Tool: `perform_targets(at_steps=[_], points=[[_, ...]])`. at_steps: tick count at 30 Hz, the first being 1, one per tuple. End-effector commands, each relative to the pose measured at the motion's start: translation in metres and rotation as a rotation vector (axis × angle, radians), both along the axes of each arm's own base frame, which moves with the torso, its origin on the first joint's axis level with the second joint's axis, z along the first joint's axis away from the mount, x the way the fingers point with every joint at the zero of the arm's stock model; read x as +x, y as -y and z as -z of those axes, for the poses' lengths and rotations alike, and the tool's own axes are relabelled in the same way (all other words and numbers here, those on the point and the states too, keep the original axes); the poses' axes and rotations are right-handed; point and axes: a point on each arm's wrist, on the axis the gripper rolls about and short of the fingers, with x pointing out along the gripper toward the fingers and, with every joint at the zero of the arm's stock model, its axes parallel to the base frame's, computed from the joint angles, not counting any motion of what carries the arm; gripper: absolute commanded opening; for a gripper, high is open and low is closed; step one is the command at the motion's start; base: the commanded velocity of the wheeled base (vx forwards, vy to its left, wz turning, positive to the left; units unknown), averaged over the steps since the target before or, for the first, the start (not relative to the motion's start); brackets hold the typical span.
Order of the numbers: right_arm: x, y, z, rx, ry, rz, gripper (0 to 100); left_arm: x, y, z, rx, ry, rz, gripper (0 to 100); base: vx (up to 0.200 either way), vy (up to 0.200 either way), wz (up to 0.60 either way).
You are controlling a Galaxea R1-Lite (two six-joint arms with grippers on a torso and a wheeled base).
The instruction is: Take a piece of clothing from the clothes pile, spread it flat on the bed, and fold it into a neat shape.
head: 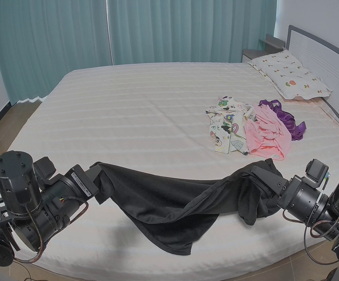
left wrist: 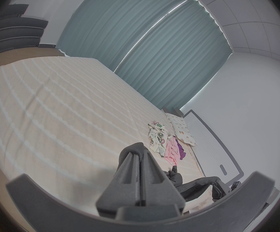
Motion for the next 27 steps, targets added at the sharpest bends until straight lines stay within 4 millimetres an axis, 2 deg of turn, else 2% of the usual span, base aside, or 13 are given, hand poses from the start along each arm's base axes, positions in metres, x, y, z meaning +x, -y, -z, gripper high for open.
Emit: perform_targets(at_steps=[1,3,10,16,21,27], points=[[0.000,0.001,-0.001,0.004,0.004,0.002,0,-0.002,-0.001,-0.002,-0.008,0.010,-0.001,0,0.000,0.000,0.00],[-0.001,0.001,-0.001,0.003,0.003,0.002,0,-0.002,-0.001,-0.002,-0.006,0.007,0.001,0,0.000,0.000,0.00],[-0.004,0.003,-0.001,0.002,0.009,-0.002,0,-0.007,0.004,0.000,-0.003,0.002,0.033,0,-0.200,0.000,0.00],[-0.020,0.009,-0.010,0.020,0.058,-0.063,0,-0.016,0.005,-0.005,-0.018,0.021,0.065,0,-0.200,0.000,0.00],[-0.041,0.021,-0.028,0.058,0.173,-0.153,0,-0.027,-0.004,-0.022,-0.038,0.076,0.078,0,-0.200,0.000,0.00],[-0.073,0.046,-0.067,0.173,0.373,-0.251,0,-0.053,-0.027,-0.065,-0.120,0.230,0.081,0,-0.200,0.000,0.00]])
